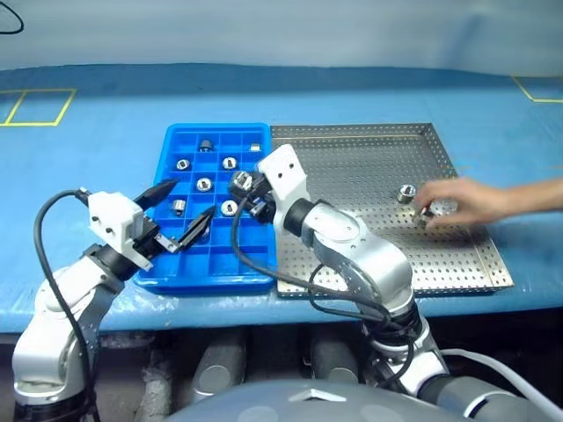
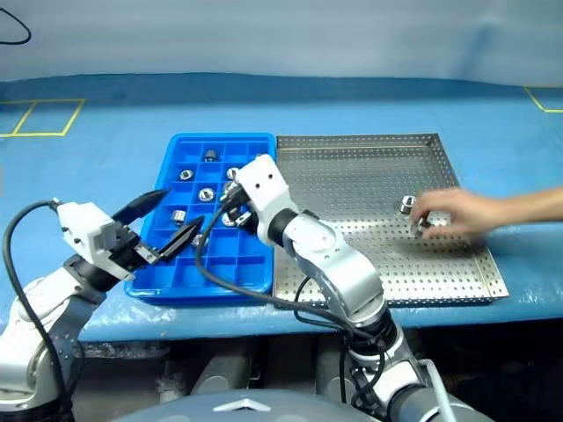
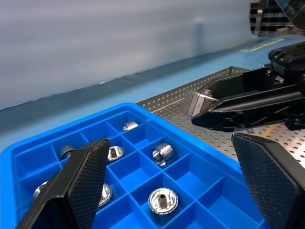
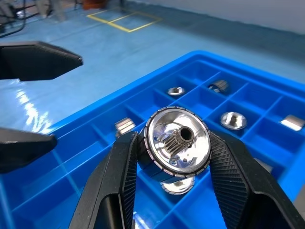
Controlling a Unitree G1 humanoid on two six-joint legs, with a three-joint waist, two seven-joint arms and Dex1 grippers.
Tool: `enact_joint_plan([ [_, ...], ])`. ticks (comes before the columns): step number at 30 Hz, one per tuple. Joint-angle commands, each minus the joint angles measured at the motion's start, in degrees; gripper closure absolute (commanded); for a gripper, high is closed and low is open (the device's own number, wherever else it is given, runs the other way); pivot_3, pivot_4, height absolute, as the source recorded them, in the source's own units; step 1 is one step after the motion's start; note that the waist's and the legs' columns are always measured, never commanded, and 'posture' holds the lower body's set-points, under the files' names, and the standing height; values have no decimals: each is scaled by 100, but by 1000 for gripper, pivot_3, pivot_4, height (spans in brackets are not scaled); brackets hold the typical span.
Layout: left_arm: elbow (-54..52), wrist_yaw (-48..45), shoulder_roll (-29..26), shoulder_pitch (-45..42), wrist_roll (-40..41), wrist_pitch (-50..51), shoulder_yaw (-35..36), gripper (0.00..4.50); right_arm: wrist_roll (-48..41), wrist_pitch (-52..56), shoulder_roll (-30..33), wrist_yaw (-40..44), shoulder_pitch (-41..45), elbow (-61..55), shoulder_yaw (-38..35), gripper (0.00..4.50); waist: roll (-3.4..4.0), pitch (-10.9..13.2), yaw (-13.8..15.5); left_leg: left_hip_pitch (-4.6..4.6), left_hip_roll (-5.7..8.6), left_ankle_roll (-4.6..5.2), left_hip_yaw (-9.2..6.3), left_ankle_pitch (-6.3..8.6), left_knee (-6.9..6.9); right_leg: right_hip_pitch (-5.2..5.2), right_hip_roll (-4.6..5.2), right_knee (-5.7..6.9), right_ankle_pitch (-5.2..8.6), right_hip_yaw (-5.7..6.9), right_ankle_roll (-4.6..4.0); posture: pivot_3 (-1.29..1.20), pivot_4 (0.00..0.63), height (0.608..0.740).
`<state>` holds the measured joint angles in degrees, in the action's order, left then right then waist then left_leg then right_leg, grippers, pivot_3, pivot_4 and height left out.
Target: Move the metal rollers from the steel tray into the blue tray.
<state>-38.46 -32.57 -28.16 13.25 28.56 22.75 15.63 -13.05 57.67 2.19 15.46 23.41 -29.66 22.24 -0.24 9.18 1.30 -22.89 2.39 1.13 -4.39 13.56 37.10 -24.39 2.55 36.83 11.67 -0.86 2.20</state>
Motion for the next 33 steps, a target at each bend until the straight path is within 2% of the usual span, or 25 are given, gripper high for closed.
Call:
enact_joint_plan([
  [1, -319, 64, 5, 210, -71, -211, 111, 0, -280, 186, 244, 371, -80, -298, 324, 2644, -1, 0, 50, 0, 0, -2, -4, -2, 2, -2, -1, 0, 5, 4, 5, 198, 150, 740],
  [8, -334, 170, 28, 449, -89, -254, 25, 0, -373, 192, 502, 582, -192, 24, 576, 2644, -3, -1, 117, 3, -2, -7, -8, -4, 2, 6, -2, 3, 16, 8, 20, 224, 150, 740],
  [25, -436, 239, -4, 481, -68, -135, -204, 0, -518, 310, 395, 753, -375, 476, 887, 2644, -5, -1, 138, -2, -2, -9, -11, -5, -5, 5, -3, 2, 18, 12, 18, 235, 150, 740],
  [31, -428, 261, -49, 368, -53, -61, -354, 0, -468, 320, 342, 662, -481, 720, 765, 2644, -8, -3, 134, 1, -3, -9, -10, -5, -4, 6, -4, 2, 18, 12, 18, 212, 150, 740],
  [32, -417, 255, -57, 333, -43, -44, -377, 0, -438, 295, 341, 637, -490, 756, 748, 1940, -8, -3, 133, 2, -3, -10, -11, -6, -4, 5, -4, 3, 19, 12, 18, 208, 150, 740],
  [33, -405, 244, -66, 294, -34, -31, -402, 0, -411, 283, 322, 591, -501, 783, 715, 1711, -8, -3, 131, 4, -3, -10, -11, -6, -4, 6, -4, 3, 19, 13, 18, 202, 150, 740],
])
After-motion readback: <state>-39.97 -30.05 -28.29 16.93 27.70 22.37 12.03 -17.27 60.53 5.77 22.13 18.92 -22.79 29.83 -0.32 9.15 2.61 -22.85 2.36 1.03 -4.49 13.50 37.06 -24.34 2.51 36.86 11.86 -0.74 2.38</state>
